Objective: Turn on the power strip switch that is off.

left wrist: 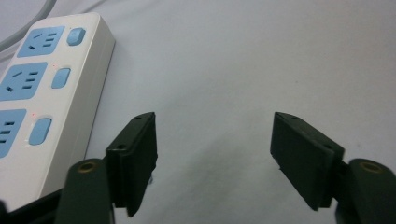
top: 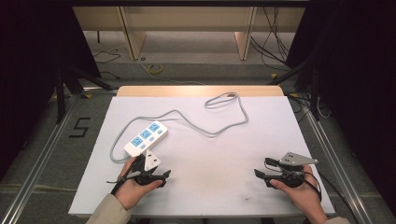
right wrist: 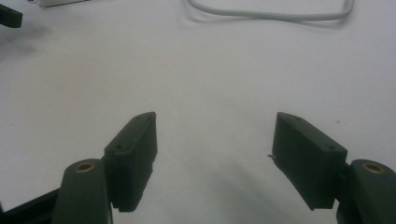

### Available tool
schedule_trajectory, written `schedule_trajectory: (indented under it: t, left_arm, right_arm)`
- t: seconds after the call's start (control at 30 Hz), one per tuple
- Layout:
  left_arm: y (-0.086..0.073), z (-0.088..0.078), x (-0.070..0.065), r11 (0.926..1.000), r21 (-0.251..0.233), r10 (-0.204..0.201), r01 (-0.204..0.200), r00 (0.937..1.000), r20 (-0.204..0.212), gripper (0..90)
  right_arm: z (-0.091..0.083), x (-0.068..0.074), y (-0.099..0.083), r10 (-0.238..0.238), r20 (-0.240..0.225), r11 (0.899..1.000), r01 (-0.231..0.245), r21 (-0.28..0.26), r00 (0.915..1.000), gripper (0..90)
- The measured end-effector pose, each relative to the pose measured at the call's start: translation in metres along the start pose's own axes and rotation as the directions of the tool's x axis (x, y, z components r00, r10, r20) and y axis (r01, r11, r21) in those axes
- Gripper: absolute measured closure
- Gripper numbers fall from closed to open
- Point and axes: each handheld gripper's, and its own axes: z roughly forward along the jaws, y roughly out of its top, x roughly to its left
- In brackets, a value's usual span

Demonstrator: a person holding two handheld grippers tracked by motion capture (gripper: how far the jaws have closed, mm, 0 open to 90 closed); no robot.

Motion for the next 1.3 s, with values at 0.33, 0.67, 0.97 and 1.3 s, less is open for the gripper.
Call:
schedule_trajectory:
  t: [0.33, 0.67, 0.97, 1.3]
  left_arm:
    - [0.008, -0.011, 0.004, 0.9998, 0.020, -0.002, 0.003, 0.9995, -0.031, 89.5]
    - [0.023, -0.009, 0.006, 0.9973, 0.053, -0.050, 0.050, 0.9987, -0.013, 89.6]
    - [0.039, -0.007, 0.019, 0.9920, 0.067, -0.105, 0.107, 0.9942, -0.023, 89.7]
    - [0.046, -0.002, 0.031, 0.9875, 0.091, -0.126, 0.128, 0.9915, -0.033, 89.7]
  right_arm:
    - [-0.001, 0.003, 0.001, -0.009, 0.002, 1.000, 0.009, -0.003, 1.0000, 31.8]
    - [0.000, 0.003, 0.001, -0.006, 0.001, 1.000, 0.006, 0.000, 1.0000, 31.8]
    - [0.000, 0.003, 0.001, -0.007, 0.002, 1.000, 0.007, 0.002, 1.0000, 31.8]
    - [0.000, 0.004, 0.001, -0.004, 0.001, 1.000, 0.004, 0.001, 1.0000, 31.8]
